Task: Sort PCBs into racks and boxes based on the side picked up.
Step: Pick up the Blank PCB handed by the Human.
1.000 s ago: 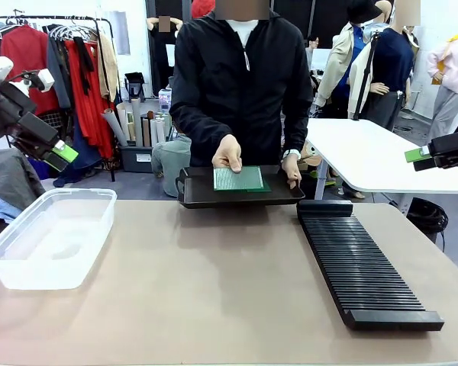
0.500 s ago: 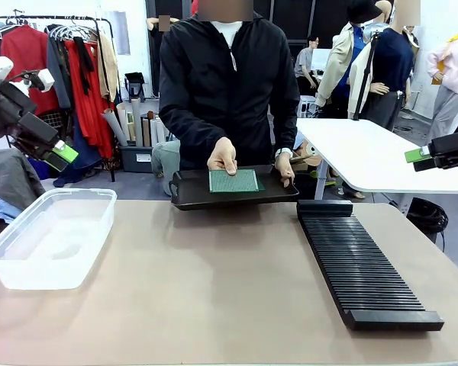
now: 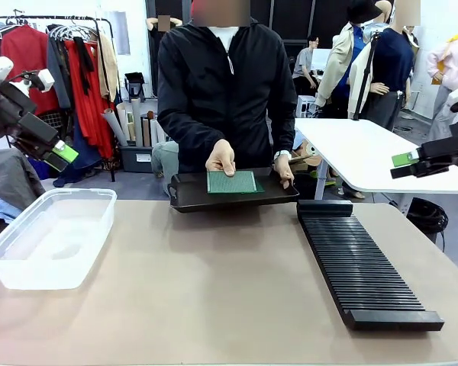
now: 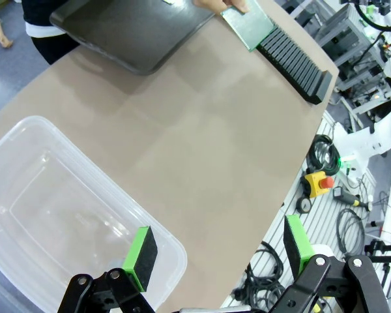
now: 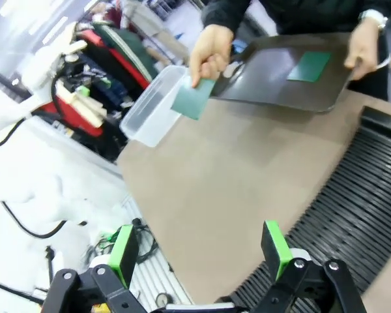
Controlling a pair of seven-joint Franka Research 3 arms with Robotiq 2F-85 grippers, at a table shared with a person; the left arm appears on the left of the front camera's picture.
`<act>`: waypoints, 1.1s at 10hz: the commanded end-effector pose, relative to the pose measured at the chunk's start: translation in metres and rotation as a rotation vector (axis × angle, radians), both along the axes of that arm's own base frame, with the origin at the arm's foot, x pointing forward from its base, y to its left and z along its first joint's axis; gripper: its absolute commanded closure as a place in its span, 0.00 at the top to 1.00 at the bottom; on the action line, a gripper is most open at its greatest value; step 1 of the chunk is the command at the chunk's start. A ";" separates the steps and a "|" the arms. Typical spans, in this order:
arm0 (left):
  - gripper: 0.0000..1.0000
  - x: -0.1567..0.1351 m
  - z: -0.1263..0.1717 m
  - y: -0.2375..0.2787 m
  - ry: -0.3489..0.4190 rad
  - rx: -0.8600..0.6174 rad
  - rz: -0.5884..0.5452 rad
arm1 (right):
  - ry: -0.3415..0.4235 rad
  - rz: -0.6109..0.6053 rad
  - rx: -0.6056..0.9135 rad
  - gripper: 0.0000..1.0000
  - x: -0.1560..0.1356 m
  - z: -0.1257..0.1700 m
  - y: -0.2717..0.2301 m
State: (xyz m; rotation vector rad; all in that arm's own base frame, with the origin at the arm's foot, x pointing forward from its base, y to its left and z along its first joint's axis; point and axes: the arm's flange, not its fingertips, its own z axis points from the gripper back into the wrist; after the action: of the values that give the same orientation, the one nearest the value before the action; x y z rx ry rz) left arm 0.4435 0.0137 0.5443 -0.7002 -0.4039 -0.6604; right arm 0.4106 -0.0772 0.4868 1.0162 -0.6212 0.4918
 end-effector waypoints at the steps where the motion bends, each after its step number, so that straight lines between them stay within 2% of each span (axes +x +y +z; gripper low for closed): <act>1: 1.00 -0.001 0.001 0.000 -0.002 -0.005 -0.003 | -0.002 0.067 0.037 1.00 0.018 -0.006 0.002; 5: 1.00 -0.001 0.001 0.000 -0.002 -0.005 -0.003 | 0.091 0.119 0.101 1.00 0.045 -0.032 0.026; 11: 1.00 -0.001 0.001 0.000 -0.002 -0.005 -0.003 | 0.171 0.066 0.246 1.00 0.076 -0.068 0.057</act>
State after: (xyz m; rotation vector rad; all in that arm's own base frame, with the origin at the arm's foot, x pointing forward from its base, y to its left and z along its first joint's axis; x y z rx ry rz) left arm 0.4435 0.0138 0.5442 -0.7002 -0.4036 -0.6602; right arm 0.4726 -0.0200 0.4173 1.2722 -0.4984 0.4189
